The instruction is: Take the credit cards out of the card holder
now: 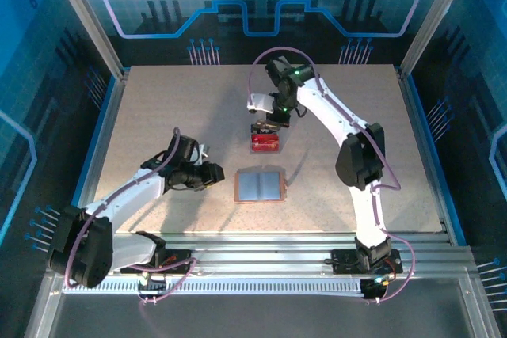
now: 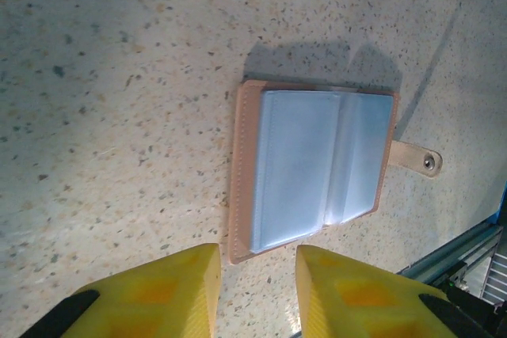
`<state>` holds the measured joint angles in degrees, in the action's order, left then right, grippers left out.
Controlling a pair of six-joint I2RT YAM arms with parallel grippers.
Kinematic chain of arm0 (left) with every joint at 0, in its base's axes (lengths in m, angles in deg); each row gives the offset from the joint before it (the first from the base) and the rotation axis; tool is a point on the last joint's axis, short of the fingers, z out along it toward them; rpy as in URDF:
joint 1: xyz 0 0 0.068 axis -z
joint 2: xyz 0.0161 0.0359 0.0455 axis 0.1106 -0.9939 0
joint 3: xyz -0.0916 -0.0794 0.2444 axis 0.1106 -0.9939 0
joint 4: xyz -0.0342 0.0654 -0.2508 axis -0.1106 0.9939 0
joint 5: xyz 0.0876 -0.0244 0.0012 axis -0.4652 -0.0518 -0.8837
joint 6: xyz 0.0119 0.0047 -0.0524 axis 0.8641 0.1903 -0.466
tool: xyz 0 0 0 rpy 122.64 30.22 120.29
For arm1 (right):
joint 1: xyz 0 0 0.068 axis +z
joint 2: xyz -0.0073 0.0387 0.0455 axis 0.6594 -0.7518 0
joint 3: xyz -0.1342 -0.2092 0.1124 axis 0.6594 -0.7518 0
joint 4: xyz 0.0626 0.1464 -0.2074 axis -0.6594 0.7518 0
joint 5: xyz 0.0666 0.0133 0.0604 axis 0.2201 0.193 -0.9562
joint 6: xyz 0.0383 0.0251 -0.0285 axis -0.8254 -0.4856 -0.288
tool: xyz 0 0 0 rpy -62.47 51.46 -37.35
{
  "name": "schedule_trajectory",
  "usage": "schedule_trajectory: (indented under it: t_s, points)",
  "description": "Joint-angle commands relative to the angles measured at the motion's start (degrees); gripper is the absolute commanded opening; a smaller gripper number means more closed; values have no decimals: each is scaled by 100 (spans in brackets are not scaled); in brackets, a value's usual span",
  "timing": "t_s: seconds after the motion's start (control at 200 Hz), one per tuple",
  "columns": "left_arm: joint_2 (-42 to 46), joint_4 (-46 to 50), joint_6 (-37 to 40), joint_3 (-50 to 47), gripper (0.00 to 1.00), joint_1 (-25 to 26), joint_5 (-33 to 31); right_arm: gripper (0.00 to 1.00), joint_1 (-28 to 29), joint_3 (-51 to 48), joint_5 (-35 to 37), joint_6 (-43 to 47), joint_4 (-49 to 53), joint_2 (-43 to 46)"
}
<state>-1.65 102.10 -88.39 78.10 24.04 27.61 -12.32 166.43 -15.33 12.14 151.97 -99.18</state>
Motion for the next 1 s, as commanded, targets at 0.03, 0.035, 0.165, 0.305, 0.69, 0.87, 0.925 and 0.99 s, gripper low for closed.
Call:
schedule_trajectory:
  t_s: [0.03,0.035,0.165,0.305,0.69,0.87,0.925,0.99]
  points:
    - [151,110,-99,-188,31,-108,-28,0,60,677,63,312,602,-435]
    - [154,110,-105,-190,31,-108,-23,0,60,688,72,315,606,-450]
    - [82,13,-145,-221,31,-125,8,0,57,1139,188,379,764,-816]
    - [-43,82,-60,-128,31,-151,44,0,58,1556,194,419,960,-1152]
    - [6,105,-14,-241,31,-214,88,0,117,1568,73,536,1084,-1449]
    - [51,66,-66,-285,31,-222,87,0,159,1573,61,544,1076,-1512]
    - [29,65,-43,-281,31,-222,96,0,182,1572,137,524,1045,-1528]
    - [-17,125,10,-227,31,-220,97,2,192,1602,150,497,1025,-1503]
